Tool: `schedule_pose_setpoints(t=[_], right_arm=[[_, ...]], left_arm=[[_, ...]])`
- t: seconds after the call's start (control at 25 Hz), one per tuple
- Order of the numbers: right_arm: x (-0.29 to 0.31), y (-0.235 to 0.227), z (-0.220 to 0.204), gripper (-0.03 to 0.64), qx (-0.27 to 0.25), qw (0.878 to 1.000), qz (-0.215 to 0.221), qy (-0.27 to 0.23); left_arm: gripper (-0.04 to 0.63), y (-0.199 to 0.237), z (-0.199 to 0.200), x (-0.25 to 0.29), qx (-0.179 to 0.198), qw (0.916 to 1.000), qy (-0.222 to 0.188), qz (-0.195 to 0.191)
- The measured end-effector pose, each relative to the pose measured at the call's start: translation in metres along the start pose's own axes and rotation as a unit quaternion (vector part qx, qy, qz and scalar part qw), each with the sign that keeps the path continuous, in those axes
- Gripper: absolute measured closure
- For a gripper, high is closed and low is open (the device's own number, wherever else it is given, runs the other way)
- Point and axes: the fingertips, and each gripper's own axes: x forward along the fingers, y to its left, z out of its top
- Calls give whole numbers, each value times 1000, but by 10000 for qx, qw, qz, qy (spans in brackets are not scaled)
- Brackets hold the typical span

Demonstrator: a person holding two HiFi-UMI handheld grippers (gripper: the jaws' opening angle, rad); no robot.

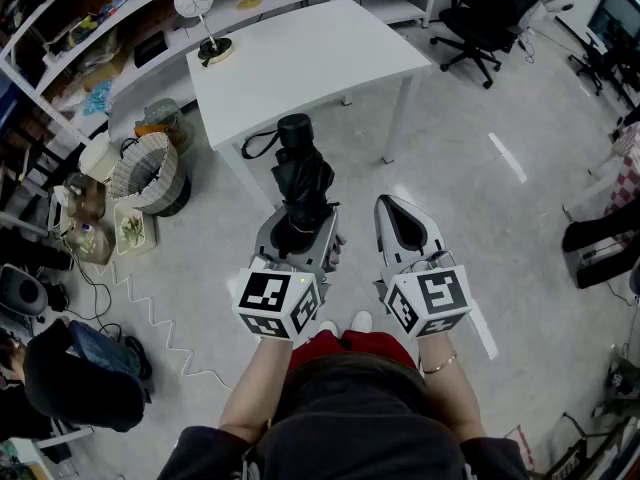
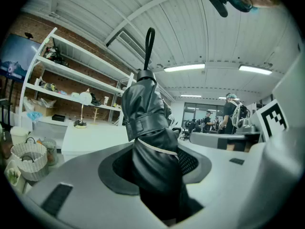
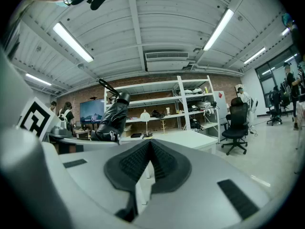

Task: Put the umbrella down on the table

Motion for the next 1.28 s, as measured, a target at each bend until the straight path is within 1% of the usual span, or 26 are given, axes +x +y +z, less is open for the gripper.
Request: schedule_pose_setpoints(t=[0.24, 0.48, 0.68, 1.0, 1.28], right_arm=[[3, -17, -8, 602, -90, 9999, 18, 130], [6, -39, -13, 601, -53, 9997, 53, 225], [6, -65, -6, 601, -24, 9999, -1, 169], [4, -87, 3, 601, -99, 9998, 52, 145], [9, -107, 20, 601, -30, 9999, 20, -112]], left_arm=[[393, -3, -5, 14, -20, 10000, 69, 42], [393, -3, -5, 31, -73, 9998, 77, 147], [393, -12, -6, 46, -81, 9997, 82, 227], [393, -18, 3, 61, -37, 9993, 32, 364], [393, -14, 16, 79, 22, 9990, -18, 446]])
